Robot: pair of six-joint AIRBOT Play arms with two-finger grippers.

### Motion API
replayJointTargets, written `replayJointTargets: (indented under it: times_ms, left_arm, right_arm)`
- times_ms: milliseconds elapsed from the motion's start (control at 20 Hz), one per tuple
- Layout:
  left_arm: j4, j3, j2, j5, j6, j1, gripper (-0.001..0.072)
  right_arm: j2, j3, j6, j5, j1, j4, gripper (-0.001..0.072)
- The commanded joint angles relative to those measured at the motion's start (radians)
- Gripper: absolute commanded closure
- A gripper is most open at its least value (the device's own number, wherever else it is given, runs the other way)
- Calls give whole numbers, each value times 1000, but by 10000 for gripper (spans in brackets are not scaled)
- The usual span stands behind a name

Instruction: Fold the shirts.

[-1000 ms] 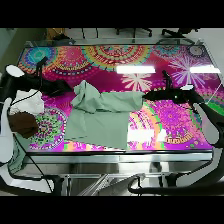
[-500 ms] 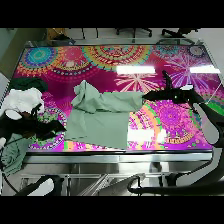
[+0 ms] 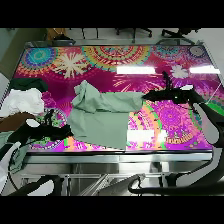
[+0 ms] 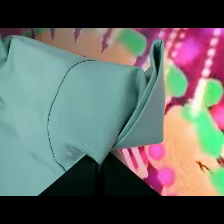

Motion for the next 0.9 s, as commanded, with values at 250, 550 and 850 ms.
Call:
replayJointTargets:
  times_ms: [250, 550, 850]
  left_arm:
    - [34, 482, -245, 29, 13, -16, 691]
    - [35, 949, -497, -38, 13, -24, 690]
    - [19, 1239, -665, -227, -55, -45, 26]
  right_arm:
    - [75, -92, 99, 199, -85, -31, 696]
    - [409, -626, 151, 87, 12, 23, 696]
    - [626, -807, 214, -185, 131, 86, 693]
